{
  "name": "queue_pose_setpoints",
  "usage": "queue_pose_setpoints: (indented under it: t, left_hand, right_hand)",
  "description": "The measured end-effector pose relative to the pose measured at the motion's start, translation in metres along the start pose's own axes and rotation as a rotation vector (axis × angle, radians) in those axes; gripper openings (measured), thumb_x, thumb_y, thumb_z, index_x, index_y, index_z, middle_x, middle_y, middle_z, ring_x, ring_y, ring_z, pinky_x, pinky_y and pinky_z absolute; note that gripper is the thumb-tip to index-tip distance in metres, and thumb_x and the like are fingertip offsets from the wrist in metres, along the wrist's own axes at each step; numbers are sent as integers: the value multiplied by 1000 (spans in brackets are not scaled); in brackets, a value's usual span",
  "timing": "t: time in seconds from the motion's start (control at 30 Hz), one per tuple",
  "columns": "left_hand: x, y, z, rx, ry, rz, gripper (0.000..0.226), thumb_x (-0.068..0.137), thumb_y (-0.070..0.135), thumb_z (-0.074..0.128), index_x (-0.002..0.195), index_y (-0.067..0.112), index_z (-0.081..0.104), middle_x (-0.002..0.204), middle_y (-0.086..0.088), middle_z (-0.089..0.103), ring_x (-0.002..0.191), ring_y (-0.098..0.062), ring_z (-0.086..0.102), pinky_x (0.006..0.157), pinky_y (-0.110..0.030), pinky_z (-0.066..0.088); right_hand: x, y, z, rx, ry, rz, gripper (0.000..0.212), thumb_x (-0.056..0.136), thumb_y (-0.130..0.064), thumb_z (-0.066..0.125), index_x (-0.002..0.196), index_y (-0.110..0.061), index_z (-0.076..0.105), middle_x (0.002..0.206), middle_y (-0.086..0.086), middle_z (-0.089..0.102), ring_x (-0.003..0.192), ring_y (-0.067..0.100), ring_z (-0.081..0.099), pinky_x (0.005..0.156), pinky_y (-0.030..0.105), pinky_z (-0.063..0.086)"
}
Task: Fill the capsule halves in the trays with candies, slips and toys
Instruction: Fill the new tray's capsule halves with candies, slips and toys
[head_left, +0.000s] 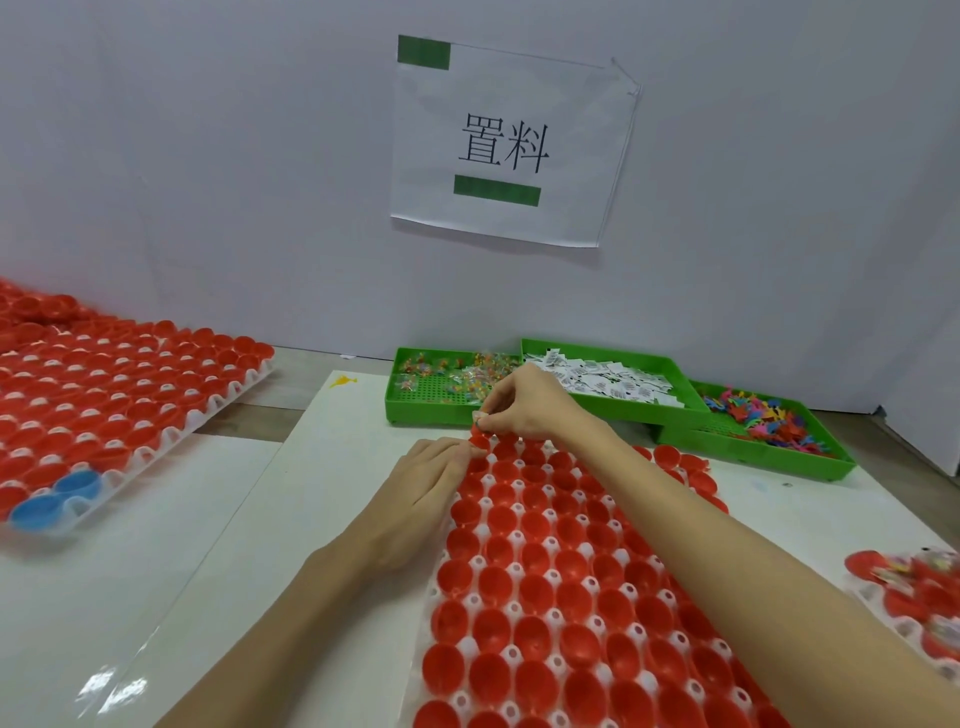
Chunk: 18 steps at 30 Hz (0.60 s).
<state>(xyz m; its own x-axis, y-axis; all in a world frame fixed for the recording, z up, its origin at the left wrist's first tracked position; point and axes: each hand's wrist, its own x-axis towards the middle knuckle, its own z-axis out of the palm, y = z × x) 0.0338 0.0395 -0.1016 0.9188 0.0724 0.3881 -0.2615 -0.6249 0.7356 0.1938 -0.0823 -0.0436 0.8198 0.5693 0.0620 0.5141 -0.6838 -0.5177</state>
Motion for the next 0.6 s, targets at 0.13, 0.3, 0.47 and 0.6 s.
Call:
queue_pose_setpoints:
  t: [0.13, 0.3, 0.47, 0.6]
  left_hand:
    - [-2, 5, -2, 41, -19, 26, 33, 107, -2, 40, 130, -2, 64, 122, -2, 55, 118, -4, 40, 87, 12, 19]
    - [-1, 10, -3, 23, -24, -5, 33, 107, -3, 40, 126, -4, 66, 114, 0, 55, 115, -5, 43, 86, 11, 21]
    - [-4, 16, -4, 20, -17, 14, 33, 107, -1, 39, 127, -3, 66, 117, -3, 57, 114, -6, 43, 86, 11, 20]
    - [-4, 21, -6, 8, -45, -14, 33, 108, 0, 39, 126, -2, 67, 115, -1, 57, 110, -4, 46, 87, 11, 20]
  right_hand:
    - [2, -4, 2, 59, 28, 84, 18, 82, -20, 85, 95, -9, 82, 96, 7, 77, 92, 15, 71, 84, 28, 57]
    - [-1, -7, 8, 2, 76, 74, 18, 81, -23, 86, 92, -10, 81, 104, 9, 77, 105, 19, 70, 95, 35, 56]
    - [-3, -11, 5, -46, 55, 27, 16, 82, -20, 85, 90, -7, 80, 94, 10, 78, 97, 18, 73, 94, 36, 57]
    - [-1, -13, -7, -87, -51, -15, 16, 81, -18, 86, 92, -8, 81, 90, 2, 76, 84, 12, 70, 89, 31, 58]
